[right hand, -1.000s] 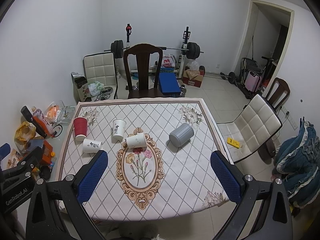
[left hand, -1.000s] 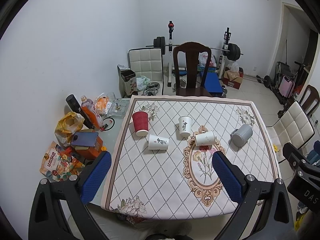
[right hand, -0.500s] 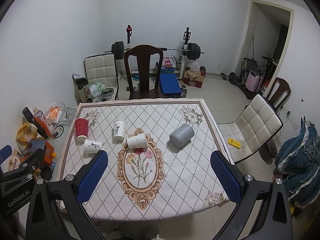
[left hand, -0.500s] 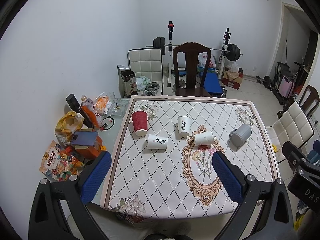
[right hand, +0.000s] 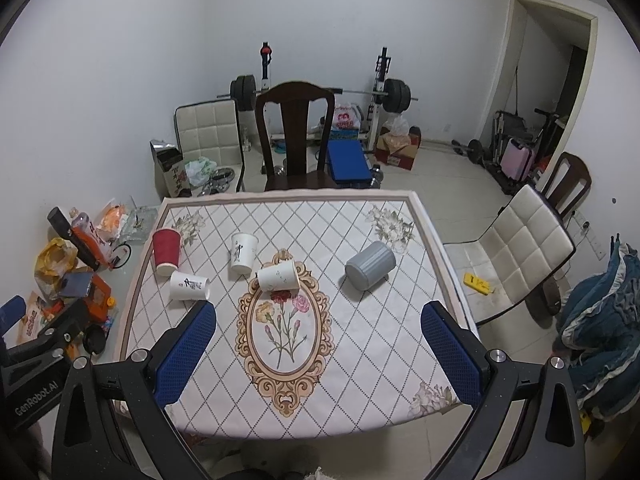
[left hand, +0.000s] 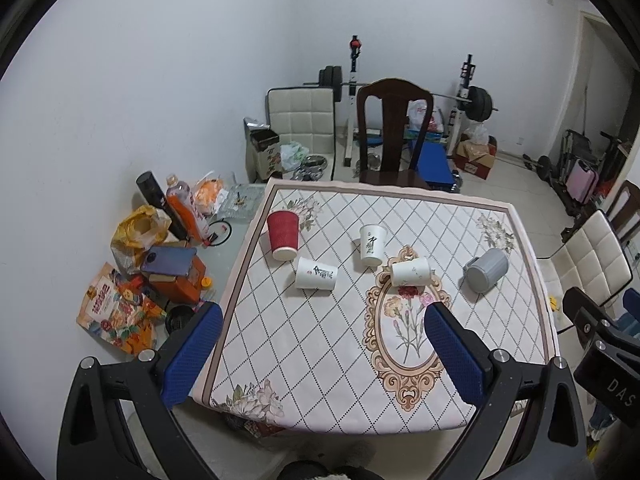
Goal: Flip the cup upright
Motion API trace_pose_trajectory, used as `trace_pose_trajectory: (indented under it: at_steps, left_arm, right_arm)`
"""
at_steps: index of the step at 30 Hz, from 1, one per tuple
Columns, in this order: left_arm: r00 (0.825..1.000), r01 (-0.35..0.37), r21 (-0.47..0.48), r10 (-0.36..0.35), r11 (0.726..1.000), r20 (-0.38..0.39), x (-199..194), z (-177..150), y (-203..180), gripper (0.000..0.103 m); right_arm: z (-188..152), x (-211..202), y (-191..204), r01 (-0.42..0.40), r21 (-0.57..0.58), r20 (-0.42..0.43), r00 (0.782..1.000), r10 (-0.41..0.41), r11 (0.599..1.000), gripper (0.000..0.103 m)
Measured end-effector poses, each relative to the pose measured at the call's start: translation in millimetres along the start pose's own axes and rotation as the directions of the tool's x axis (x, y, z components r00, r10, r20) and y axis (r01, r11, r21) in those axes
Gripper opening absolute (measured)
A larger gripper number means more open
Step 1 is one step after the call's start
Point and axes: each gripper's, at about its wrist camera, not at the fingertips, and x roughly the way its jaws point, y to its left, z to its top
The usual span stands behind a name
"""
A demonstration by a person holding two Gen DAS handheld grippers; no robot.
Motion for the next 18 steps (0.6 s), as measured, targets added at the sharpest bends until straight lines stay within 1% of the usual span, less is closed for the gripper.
trace_pose_trajectory:
  at_steps: [4, 8, 10, 13, 18]
  left_arm:
    - [0.997, -0.057, -0.016, 0.057, 0.998, -0.045, 32.4, -7.0, 7.1, 0.103]
    - [0.985, -0.113, 0.004, 0.113, 0.994, -0.129, 77.9, -17.8, 20.4, 0.103]
    - [0.974, -0.139, 0.006, 0.138, 0.990, -0.178, 105.8, -21.5, 31.8, 0.103]
    - [0.956, -0.170, -0.008, 0.163, 0.985, -0.242, 144.9, -23.9, 51.9, 0.103]
    - [0.929, -0.206, -0.027, 0.187, 0.978, -0.320, 210.3, -9.9, 81.1, 0.103]
  right_arm:
    - [-9.6, 41.4, 1.9, -0.008, -0.018, -0.070, 0.998, 0.007, 1.000, 0.103]
    - [-22.2, 98.5, 14.1, -0.002, -0.035, -0.164, 0.987, -0.003, 0.999, 0.103]
    - [-29.8, 131.7, 24.2, -0.008, -0.041, -0.222, 0.975, -0.001, 0.999, 0.103]
    - [-42.8, 179.6, 41.5, -0.005, -0.059, -0.287, 0.958, -0.012, 0.998, 0.103]
    - [-56.1, 254.6, 76.9, 0.012, -0.063, -0.383, 0.923, -0.036, 0.998, 0.103]
